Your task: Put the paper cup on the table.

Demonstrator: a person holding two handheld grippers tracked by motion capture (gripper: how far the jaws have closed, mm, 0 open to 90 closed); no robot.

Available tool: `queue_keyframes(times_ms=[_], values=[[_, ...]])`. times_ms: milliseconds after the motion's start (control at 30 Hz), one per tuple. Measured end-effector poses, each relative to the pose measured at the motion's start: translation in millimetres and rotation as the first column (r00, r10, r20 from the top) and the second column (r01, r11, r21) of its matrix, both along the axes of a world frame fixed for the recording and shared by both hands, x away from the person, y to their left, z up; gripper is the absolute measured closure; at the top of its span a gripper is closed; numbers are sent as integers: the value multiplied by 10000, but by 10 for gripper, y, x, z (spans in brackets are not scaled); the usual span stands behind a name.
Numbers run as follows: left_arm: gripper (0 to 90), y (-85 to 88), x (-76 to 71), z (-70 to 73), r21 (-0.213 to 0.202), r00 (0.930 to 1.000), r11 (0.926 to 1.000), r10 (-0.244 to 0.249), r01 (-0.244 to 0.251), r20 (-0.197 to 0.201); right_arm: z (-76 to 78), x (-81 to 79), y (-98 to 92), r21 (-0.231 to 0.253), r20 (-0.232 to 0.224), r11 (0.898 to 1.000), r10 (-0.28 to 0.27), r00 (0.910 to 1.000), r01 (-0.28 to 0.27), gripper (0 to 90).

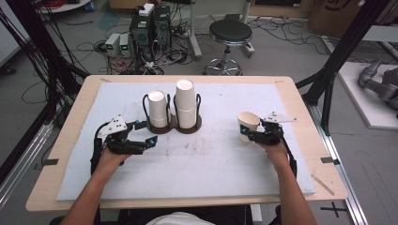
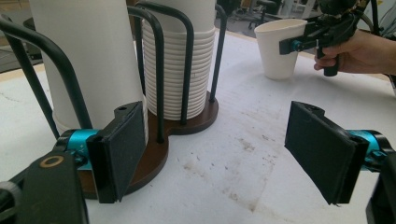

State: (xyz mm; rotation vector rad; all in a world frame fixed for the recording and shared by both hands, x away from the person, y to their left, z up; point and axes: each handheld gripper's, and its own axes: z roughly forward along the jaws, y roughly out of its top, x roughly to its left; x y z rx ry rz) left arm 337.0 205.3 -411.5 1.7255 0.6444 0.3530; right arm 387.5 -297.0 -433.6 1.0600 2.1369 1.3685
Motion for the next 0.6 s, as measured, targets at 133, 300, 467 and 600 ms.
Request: queue_keyframes(times_ms=[133,300,467,600], values=[[207,2,-6,-9,-51,10000,10000,15,-15,-50,-3,-9,-17,44,-139,10000,-27,9999,28,339],[207,-13,-9,-17,-55,9999,10000,-68,68,-89,-4,-34,-40,43,-279,10000,-71,9996,73,314],[206,-5,-10,-13,-50,10000,10000,-25,24,-92,-16,-75,-72,-42,-381,10000,-90,9992,88,275],[207,-11,-6,-17,-73,9999,10000,-43,42,-100,-39,-102,-96,-298,-603,9995,-147,9981,130,241]])
